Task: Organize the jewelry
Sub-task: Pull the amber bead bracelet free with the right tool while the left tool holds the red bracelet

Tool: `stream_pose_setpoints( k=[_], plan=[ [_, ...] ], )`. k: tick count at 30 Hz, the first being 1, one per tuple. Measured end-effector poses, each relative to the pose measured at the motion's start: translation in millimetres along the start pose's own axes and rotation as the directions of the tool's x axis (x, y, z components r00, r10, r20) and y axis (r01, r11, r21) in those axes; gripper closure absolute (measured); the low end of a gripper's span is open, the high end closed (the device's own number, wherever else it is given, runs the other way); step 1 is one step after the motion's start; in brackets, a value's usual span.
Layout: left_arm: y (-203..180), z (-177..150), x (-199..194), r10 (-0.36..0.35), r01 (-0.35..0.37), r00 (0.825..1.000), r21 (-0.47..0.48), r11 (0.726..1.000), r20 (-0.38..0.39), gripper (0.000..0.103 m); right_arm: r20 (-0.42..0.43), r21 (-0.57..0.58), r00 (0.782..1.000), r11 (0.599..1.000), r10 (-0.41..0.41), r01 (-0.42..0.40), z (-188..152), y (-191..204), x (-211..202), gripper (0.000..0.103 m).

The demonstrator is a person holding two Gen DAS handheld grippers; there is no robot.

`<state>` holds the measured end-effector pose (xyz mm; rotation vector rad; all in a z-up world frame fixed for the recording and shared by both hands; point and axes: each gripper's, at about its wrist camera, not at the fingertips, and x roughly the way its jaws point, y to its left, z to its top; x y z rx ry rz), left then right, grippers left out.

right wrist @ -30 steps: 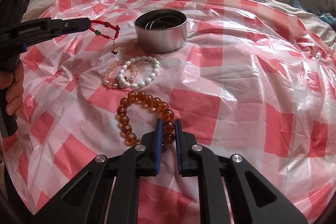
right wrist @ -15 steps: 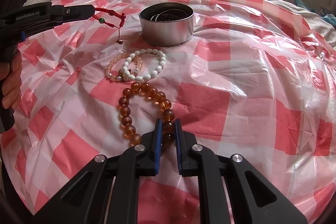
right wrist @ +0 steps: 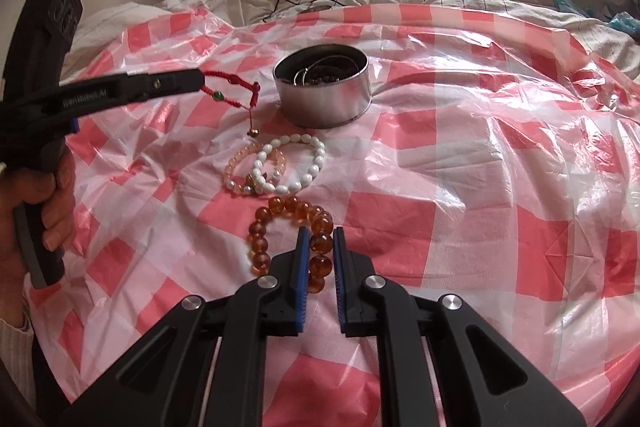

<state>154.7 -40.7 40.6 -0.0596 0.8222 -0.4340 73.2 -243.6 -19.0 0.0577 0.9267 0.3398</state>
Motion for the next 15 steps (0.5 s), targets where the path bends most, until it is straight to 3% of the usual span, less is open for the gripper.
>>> stream_pose_setpoints(
  k=[5, 15],
  plan=[
    [0, -1, 0, 0.027, -0.027, 1.0, 0.012, 1.0, 0.001, 0.093, 0.051, 0.045, 0.997, 0.997, 0.058, -0.06, 7, -5, -12, 0.091],
    [-3, -2, -1, 0.078, -0.078, 0.997, 0.04, 0.996, 0.006, 0.093, 0.11, 0.059, 0.991, 0.995, 0.079, -0.086, 12, -9, -27, 0.091]
  ],
)
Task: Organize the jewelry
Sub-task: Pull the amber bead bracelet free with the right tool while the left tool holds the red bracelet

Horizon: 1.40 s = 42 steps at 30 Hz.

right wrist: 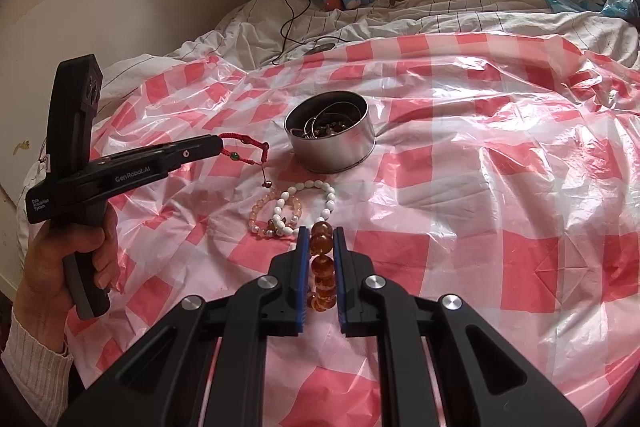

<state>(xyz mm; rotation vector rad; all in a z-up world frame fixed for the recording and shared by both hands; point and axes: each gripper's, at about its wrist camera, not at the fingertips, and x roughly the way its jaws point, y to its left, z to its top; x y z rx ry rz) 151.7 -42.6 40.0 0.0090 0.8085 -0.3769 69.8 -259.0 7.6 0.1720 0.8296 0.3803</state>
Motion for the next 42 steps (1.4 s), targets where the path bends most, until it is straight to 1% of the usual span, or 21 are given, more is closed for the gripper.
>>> stream_pose_setpoints(
  k=[14, 26, 34, 42],
  plan=[
    [-4, -1, -1, 0.046, -0.046, 0.999, 0.037, 0.998, 0.005, 0.093, 0.034, -0.006, 0.999, 1.0, 0.016, -0.015, 1, 0, -8, 0.091],
    [-3, 0, -1, 0.056, -0.056, 0.998, 0.043, 0.998, 0.007, 0.093, 0.062, -0.03, 0.997, 0.999, 0.038, -0.036, 3, 5, -13, 0.091],
    [-5, 0, -2, 0.086, -0.087, 0.996, 0.065, 0.994, 0.018, 0.093, 0.072, -0.038, 0.996, 0.998, 0.049, -0.047, 3, 7, -15, 0.091],
    [-6, 0, -2, 0.096, -0.097, 0.995, 0.075, 0.992, 0.02, 0.093, 0.078, -0.045, 0.995, 0.998, 0.055, -0.051, 3, 8, -16, 0.091]
  ],
)
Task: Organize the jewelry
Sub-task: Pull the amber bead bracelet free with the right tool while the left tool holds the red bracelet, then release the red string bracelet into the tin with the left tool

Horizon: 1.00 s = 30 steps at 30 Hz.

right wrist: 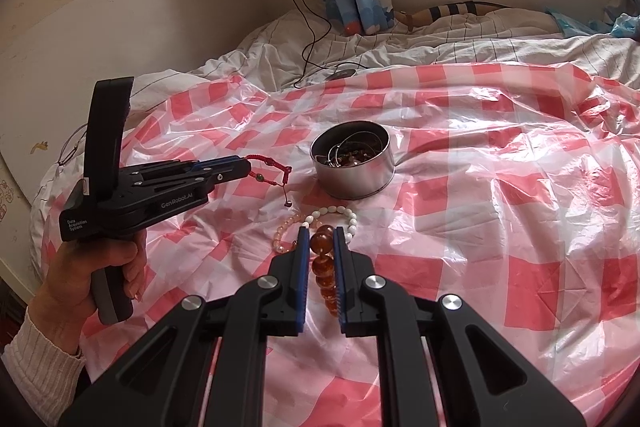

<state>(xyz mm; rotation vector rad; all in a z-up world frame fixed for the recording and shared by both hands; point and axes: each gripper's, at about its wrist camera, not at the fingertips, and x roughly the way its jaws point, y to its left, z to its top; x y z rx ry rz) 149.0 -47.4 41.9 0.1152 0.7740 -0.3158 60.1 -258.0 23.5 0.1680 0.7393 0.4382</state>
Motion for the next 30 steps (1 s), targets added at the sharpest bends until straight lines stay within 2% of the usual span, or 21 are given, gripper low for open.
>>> stream_pose_setpoints(
  k=[9, 23, 30],
  plan=[
    [-1, 0, -1, -0.007, 0.007, 1.0, -0.006, 1.0, 0.001, 0.093, 0.017, -0.009, 1.0, 1.0, 0.01, -0.01, 2, 3, -2, 0.091],
    [-5, 10, -12, -0.162, 0.167, 0.985, -0.082, 0.983, 0.062, 0.093, 0.038, 0.029, 0.999, 1.0, 0.006, -0.007, 11, -10, -2, 0.091],
    [-12, 29, 5, -0.216, 0.221, 0.975, -0.116, 0.968, 0.056, 0.093, 0.051, 0.049, 0.999, 0.999, 0.014, -0.017, 15, -14, -6, 0.091]
  ],
)
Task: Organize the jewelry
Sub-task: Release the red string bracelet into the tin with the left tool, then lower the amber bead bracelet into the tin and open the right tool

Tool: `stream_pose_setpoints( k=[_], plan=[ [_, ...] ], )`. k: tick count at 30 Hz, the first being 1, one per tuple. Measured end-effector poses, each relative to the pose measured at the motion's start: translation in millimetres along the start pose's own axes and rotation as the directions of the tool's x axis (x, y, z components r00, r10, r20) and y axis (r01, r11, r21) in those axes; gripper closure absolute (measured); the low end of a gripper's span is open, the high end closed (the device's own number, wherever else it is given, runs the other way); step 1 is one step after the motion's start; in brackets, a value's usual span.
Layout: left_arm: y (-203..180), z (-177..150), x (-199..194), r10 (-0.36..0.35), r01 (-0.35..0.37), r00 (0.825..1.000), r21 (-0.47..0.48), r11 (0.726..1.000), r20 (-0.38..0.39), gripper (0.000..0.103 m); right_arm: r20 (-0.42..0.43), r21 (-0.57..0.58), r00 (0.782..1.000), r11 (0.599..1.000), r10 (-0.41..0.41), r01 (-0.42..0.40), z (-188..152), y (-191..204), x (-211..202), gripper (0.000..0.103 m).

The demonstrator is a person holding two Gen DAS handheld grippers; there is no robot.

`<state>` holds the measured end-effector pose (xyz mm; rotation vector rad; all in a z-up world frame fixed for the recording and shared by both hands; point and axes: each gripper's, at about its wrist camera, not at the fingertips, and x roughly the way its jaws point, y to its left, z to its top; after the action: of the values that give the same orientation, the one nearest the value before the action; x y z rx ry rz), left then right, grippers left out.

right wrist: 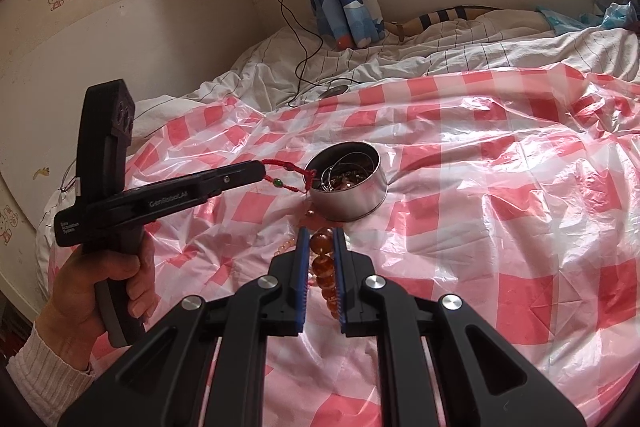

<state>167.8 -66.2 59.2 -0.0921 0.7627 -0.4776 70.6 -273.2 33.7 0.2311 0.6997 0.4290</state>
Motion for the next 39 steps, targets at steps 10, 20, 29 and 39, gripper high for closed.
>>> stream_pose_setpoints(
  k=[10, 20, 29, 39],
  plan=[
    [9, 32, 76, 0.044, -0.048, 0.99, -0.029, 0.998, -0.13, 0.091, 0.007, -0.002, 1.0, 1.0, 0.003, -0.003, 1, 1, -2, 0.091],
    [26, 21, 24, 0.158, -0.159, 0.984, 0.001, 0.987, -0.086, 0.053, 0.012, 0.034, 0.999, 0.999, 0.035, -0.036, 8, -2, 3, 0.091],
    [61, -36, -34, 0.153, -0.158, 0.987, -0.179, 0.971, -0.04, 0.042, 0.001, 0.084, 0.99, 0.987, 0.138, -0.138, 70, 16, 57, 0.091],
    [86, -33, -45, 0.132, -0.128, 0.991, -0.254, 0.959, -0.001, 0.042, -0.202, 0.097, 0.975, 0.989, -0.088, 0.109, 73, -19, 173, 0.089]
  ],
)
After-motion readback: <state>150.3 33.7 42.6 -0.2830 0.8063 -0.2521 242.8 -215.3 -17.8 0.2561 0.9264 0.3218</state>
